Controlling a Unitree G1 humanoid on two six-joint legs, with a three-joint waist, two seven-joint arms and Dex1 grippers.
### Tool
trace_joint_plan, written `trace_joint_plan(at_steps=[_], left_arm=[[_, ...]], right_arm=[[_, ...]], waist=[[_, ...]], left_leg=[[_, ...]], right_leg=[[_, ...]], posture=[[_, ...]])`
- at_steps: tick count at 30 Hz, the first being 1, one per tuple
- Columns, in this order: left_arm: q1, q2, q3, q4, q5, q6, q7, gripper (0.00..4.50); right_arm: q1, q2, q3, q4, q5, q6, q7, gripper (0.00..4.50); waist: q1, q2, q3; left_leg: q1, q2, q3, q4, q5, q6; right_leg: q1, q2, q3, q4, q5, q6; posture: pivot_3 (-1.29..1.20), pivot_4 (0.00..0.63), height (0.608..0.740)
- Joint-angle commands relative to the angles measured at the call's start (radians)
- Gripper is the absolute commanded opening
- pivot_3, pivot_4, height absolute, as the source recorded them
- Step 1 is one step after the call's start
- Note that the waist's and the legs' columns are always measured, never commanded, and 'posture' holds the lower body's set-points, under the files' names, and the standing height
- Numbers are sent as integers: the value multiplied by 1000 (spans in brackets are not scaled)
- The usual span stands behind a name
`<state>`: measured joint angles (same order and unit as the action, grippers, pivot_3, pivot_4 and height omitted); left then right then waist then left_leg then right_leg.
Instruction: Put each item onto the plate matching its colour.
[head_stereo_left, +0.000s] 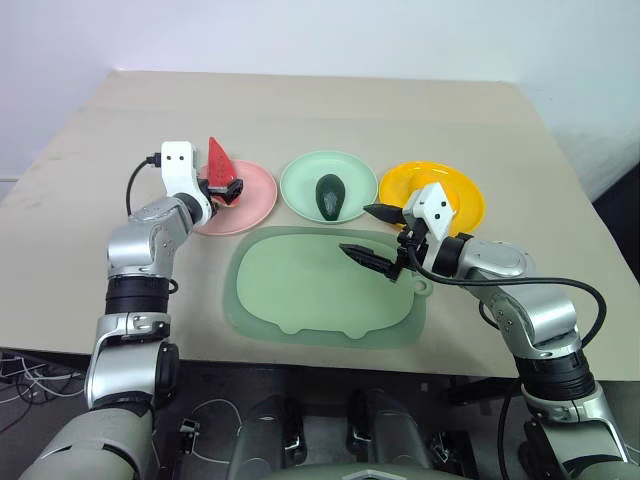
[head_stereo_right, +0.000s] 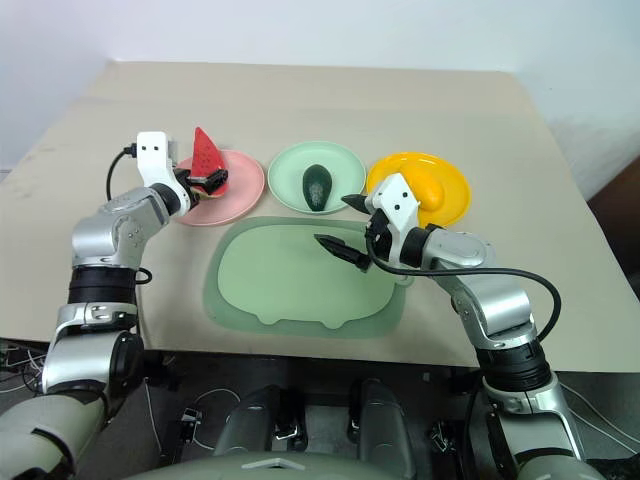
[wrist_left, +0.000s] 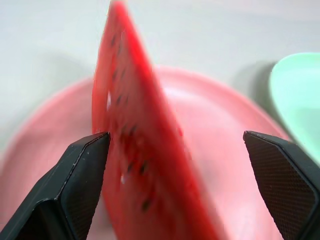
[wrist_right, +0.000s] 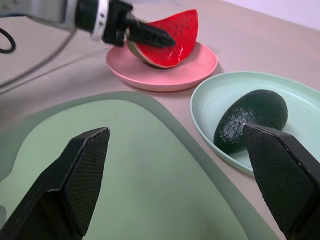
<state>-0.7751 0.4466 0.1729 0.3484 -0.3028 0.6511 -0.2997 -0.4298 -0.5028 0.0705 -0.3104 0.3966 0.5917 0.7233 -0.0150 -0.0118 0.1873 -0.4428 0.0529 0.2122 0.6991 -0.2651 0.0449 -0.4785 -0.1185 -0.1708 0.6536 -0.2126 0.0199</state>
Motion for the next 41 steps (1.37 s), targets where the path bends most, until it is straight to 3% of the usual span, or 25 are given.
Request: trace_joint_plan(at_steps=[1, 8, 17, 26, 41], left_arm=[[33, 51, 1, -161, 0, 28, -33, 4486], [129, 112, 38, -412, -86, 85, -142, 4486], [504, 151, 101, -675, -213, -197, -465, 4486], [637, 160, 98, -628, -223, -403, -628, 4486], [693, 143, 106, -538, -187, -556, -603, 4486]], right_arm=[[-6, -5, -19, -40, 13, -9, 0, 4500], [-1, -9, -34, -36, 26, -17, 12, 4500], [65, 14, -74, -88, 76, -38, 4, 4500], [145, 1, -126, -106, 142, -31, 14, 4500], [200, -90, -203, -90, 180, -27, 41, 4500]], waist=[[0, 0, 0], [2, 0, 0], [-1, 0, 0], [5, 1, 0], [3, 1, 0]], left_leg=[[0, 0, 0, 0, 0, 0], [0, 0, 0, 0, 0, 0], [0, 1, 0, -1, 0, -1], [-1, 0, 0, -1, -1, 1], [0, 0, 0, -2, -2, 1]], right_leg=[[0, 0, 0, 0, 0, 0], [0, 0, 0, 0, 0, 0], [-1, 0, 0, 0, 0, 0], [1, -1, 0, -6, -2, -4], [0, -1, 0, -6, -3, -3]], posture=[[0, 150, 696], [0, 150, 696], [0, 150, 696], [0, 150, 696], [0, 150, 696]])
